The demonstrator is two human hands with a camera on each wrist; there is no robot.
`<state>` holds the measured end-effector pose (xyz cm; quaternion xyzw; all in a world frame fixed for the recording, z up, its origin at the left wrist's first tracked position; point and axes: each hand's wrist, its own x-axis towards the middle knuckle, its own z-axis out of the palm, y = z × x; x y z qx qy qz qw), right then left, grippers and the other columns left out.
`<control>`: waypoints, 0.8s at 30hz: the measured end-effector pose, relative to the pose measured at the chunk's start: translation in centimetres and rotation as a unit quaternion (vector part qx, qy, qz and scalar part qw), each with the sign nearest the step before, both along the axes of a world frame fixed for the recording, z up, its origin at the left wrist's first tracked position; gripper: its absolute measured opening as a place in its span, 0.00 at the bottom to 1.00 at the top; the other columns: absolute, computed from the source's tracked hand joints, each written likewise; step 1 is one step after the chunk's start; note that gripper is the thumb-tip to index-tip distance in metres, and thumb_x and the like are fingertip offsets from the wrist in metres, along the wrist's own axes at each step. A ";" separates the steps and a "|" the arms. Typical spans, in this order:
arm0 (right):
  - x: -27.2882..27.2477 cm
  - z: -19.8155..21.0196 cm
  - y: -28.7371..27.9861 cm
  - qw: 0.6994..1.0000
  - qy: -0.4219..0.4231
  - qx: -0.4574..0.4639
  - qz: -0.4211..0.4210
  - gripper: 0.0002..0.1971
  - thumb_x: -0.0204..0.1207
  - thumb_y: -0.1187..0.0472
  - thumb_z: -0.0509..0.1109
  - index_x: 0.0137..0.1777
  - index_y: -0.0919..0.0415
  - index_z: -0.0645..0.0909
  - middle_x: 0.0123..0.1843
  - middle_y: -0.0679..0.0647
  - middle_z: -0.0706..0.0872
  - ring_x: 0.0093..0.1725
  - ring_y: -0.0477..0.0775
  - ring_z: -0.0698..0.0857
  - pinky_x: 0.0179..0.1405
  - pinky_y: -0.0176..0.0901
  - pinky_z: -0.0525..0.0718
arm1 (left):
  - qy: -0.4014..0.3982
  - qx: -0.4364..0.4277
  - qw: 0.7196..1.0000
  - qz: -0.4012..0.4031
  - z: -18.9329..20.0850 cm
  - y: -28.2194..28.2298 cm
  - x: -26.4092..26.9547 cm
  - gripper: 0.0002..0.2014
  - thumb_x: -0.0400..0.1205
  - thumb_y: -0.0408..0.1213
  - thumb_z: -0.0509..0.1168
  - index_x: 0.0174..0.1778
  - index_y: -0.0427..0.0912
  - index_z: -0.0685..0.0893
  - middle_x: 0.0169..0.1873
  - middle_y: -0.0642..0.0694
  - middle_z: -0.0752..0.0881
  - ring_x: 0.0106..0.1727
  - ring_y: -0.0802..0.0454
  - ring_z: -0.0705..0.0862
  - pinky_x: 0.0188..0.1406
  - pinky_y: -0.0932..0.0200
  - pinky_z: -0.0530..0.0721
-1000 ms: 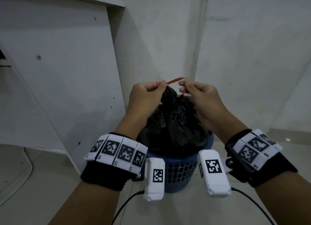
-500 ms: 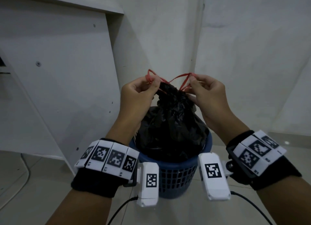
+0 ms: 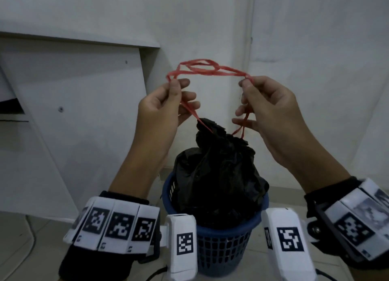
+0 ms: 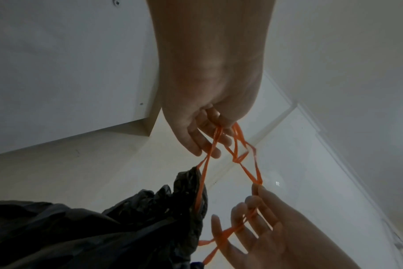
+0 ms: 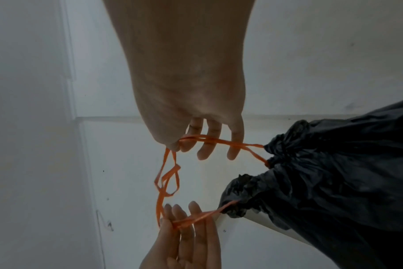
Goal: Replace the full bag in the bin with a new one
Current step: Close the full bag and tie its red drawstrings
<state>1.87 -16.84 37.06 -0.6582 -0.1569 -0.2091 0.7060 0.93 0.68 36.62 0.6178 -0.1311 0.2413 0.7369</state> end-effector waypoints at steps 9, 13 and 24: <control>-1.3 0.9 -0.2 0.996 -0.078 -0.025 -0.038 0.10 0.83 0.54 0.69 0.58 0.59 0.86 0.38 0.55 0.93 0.37 0.53 0.91 0.40 0.37 0.87 | -0.039 0.059 0.997 -0.009 1.7 -1.0 -2.6 0.10 0.82 0.38 0.72 0.59 0.43 0.89 0.45 0.47 0.94 0.45 0.49 0.94 0.46 0.55 0.92; -1.3 0.8 -0.4 0.997 -0.069 -0.035 -0.028 0.10 0.86 0.54 0.66 0.55 0.58 0.85 0.31 0.52 0.89 0.32 0.52 0.88 0.40 0.41 0.89 | 0.003 0.047 0.998 -0.042 2.1 -0.6 -3.1 0.15 0.81 0.45 0.71 0.61 0.44 0.88 0.44 0.47 0.94 0.44 0.46 0.94 0.38 0.54 0.92; -1.0 1.6 -0.9 0.995 -0.026 0.096 0.022 0.10 0.88 0.58 0.61 0.45 0.59 0.79 0.34 0.51 0.82 0.36 0.52 0.84 0.53 0.63 0.90 | 0.051 -0.012 0.998 -0.045 2.3 0.7 -2.4 0.13 0.84 0.45 0.69 0.57 0.41 0.90 0.46 0.47 0.93 0.44 0.50 0.93 0.46 0.52 0.91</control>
